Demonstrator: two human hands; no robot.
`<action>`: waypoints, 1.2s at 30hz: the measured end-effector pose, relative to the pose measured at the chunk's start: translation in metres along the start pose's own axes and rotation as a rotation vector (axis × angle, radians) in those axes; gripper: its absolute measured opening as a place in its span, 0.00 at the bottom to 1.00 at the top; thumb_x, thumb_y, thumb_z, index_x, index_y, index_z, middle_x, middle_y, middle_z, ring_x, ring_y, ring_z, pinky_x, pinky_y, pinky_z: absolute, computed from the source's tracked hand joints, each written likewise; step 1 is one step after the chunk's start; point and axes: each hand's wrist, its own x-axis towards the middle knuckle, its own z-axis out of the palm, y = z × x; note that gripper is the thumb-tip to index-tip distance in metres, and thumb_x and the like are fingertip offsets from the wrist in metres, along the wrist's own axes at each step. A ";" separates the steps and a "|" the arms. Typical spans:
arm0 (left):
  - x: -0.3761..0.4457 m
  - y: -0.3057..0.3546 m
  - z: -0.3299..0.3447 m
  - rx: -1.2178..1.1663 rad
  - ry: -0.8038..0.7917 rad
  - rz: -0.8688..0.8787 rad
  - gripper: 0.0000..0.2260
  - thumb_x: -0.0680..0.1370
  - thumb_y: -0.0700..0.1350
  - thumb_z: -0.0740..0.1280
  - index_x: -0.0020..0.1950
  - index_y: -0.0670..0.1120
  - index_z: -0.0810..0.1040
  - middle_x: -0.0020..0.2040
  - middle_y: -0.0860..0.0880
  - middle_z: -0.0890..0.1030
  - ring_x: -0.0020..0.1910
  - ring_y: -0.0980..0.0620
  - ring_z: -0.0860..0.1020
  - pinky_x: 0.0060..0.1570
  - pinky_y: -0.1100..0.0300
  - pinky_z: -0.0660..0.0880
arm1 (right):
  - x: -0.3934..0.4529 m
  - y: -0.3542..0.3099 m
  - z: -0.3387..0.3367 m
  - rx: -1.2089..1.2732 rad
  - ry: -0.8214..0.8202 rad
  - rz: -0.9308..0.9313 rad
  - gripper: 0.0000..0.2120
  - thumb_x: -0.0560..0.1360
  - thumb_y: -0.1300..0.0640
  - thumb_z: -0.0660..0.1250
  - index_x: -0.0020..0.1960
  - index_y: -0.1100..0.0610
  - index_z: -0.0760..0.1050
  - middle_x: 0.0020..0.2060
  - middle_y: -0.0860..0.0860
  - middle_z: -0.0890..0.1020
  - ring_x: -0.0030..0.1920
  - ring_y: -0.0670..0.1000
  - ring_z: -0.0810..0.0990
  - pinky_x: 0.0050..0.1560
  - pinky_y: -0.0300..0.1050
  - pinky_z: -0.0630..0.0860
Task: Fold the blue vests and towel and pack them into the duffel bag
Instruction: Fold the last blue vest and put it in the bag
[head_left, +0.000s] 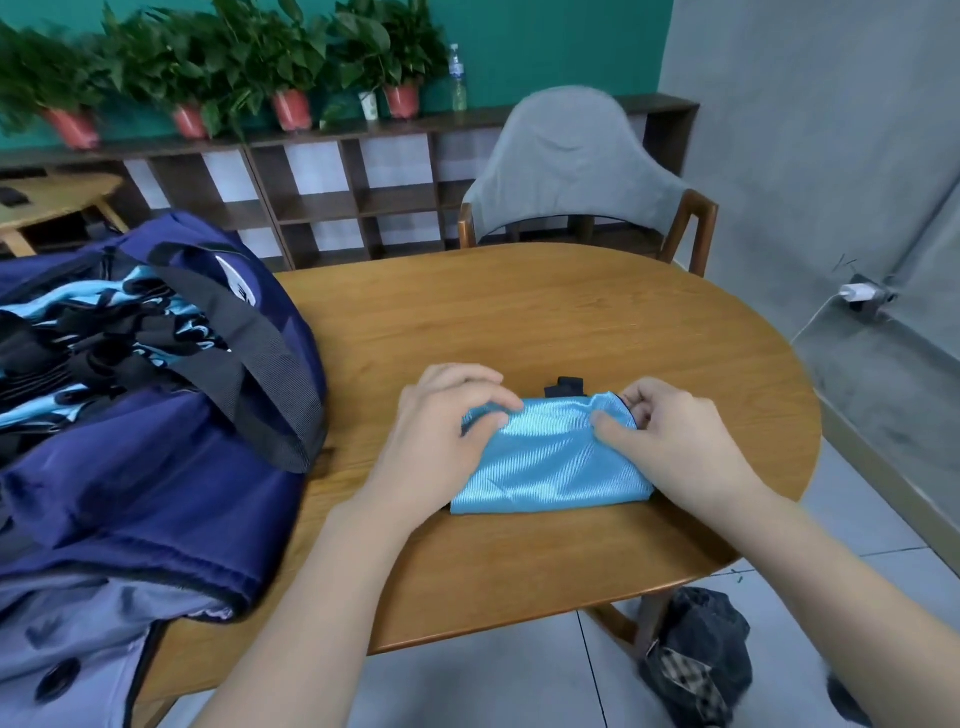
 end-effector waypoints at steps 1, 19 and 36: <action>-0.001 0.001 0.000 -0.015 -0.044 0.011 0.07 0.78 0.47 0.72 0.50 0.60 0.85 0.58 0.64 0.78 0.64 0.62 0.72 0.70 0.48 0.66 | 0.001 0.000 0.000 -0.018 0.018 0.008 0.12 0.74 0.41 0.71 0.44 0.48 0.75 0.34 0.48 0.82 0.37 0.48 0.82 0.37 0.51 0.79; -0.039 0.053 0.010 0.242 -0.011 -0.298 0.14 0.78 0.61 0.66 0.42 0.53 0.81 0.28 0.51 0.75 0.34 0.51 0.75 0.32 0.58 0.66 | -0.031 -0.030 0.013 -0.107 -0.004 0.093 0.23 0.72 0.36 0.70 0.60 0.48 0.74 0.40 0.40 0.80 0.47 0.48 0.81 0.48 0.46 0.76; -0.028 0.022 -0.019 -0.289 0.116 -0.176 0.15 0.71 0.47 0.80 0.51 0.65 0.85 0.76 0.59 0.63 0.76 0.63 0.58 0.72 0.58 0.58 | -0.020 -0.029 -0.008 0.750 -0.417 0.098 0.12 0.74 0.71 0.69 0.55 0.61 0.80 0.49 0.59 0.86 0.44 0.55 0.85 0.43 0.42 0.82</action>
